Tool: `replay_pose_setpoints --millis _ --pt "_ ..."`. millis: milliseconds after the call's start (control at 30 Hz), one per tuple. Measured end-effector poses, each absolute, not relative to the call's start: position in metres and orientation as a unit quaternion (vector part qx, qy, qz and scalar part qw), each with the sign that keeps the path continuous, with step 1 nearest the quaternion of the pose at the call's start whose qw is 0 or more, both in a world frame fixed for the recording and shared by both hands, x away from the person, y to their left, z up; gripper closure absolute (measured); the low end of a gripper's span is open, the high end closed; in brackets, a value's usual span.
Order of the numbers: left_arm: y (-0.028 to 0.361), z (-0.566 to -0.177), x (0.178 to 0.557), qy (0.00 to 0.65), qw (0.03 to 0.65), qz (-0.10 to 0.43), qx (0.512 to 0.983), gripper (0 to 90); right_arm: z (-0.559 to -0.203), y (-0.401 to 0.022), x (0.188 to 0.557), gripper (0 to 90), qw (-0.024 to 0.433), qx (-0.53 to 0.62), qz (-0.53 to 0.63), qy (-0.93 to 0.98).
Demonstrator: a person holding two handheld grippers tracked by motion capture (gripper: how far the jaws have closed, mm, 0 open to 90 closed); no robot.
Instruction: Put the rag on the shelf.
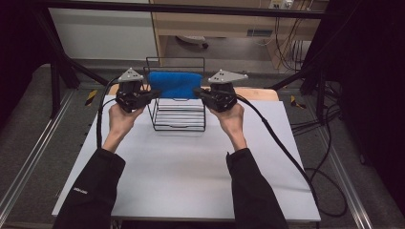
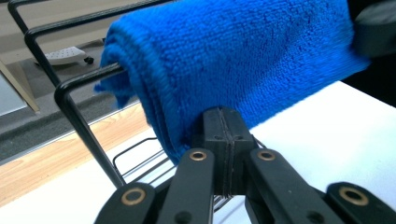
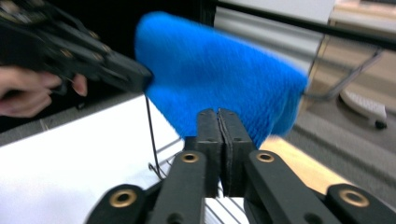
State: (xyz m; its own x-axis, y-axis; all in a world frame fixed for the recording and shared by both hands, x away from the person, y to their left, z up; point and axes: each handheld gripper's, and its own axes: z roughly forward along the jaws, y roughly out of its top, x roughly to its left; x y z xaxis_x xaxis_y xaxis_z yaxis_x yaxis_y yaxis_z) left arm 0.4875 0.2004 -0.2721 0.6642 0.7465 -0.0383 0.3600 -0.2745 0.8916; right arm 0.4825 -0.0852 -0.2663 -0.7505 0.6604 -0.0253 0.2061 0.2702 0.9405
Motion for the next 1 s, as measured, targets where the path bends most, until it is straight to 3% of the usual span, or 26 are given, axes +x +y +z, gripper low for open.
replay_pose_setpoints --millis 233,400,567,1000 --pt "0.202 -0.278 0.488 0.362 0.488 0.195 0.770 89.8 -0.279 -0.087 0.490 89.8 0.218 0.302 0.524 0.766" --pt "0.205 -0.276 0.485 0.359 0.493 0.195 0.768 89.5 -0.276 -0.091 0.485 84.9 0.218 0.297 0.533 0.761" --pt "0.207 -0.277 0.479 0.363 0.495 0.191 0.766 80.6 -0.267 -0.098 0.476 69.6 0.216 0.297 0.548 0.752" --pt "0.220 -0.281 0.461 0.367 0.473 0.198 0.776 44.4 -0.258 -0.123 0.455 29.8 0.201 0.322 0.536 0.754"
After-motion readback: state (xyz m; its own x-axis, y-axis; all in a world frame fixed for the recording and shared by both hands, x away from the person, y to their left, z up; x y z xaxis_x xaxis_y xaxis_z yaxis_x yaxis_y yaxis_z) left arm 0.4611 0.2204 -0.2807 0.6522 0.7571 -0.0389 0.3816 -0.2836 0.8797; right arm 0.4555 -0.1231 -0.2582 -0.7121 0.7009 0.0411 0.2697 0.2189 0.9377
